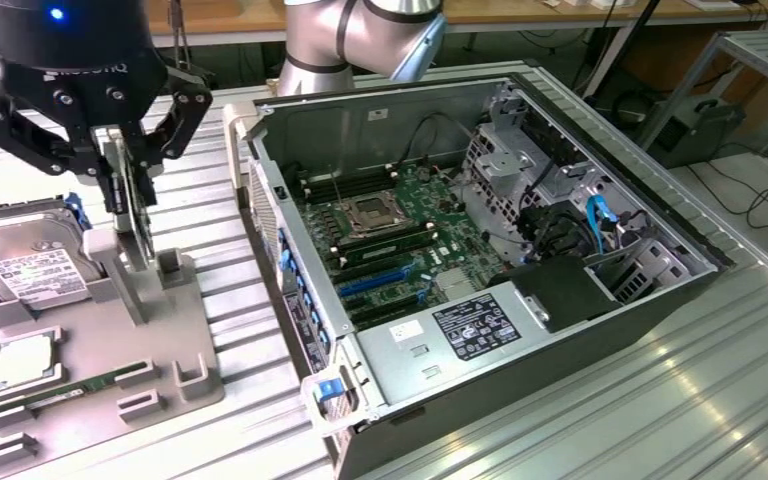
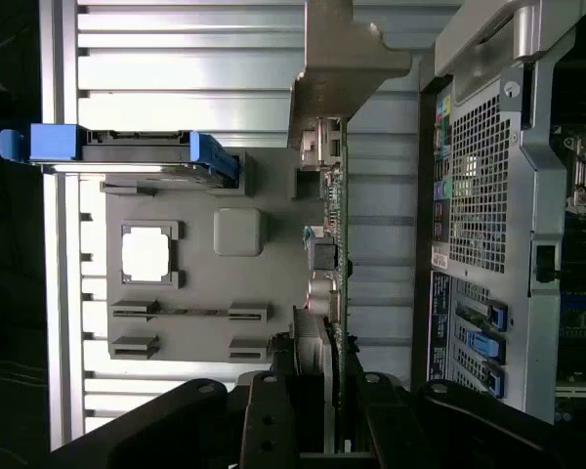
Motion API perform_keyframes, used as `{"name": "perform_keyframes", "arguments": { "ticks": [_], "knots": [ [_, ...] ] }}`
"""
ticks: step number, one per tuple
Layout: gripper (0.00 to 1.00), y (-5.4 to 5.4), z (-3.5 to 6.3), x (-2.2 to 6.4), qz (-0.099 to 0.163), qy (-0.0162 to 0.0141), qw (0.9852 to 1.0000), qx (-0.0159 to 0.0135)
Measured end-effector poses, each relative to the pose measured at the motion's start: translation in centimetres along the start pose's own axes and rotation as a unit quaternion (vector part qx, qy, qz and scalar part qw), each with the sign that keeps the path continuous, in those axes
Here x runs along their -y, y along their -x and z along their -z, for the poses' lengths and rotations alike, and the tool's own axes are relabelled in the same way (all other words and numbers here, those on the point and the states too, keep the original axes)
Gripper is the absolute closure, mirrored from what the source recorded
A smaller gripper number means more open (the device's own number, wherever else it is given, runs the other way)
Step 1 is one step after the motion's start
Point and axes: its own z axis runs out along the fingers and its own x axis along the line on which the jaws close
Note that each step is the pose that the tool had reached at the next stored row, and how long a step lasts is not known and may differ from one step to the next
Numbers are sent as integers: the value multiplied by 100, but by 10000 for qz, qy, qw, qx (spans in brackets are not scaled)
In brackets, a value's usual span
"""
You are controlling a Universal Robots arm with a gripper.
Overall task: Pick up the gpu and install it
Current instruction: 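Pick up the gpu and move the gpu toward the slot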
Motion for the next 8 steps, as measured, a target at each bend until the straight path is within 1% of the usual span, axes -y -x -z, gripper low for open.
{"name": "perform_keyframes", "arguments": {
  "ticks": [1,2,3,5,6,7,8],
  "knots": [
    [72,5,106,-13,50,-14,10000,-19],
    [72,9,280,-38,55,-31,10000,-20],
    [72,37,280,-38,55,-31,10000,-19],
    [72,268,285,-36,55,-31,10000,-20],
    [72,309,285,-36,55,-31,10000,-20],
    [72,386,287,-35,55,-31,10000,-20],
    [72,420,287,-34,56,-31,10000,-20]
  ]
}}
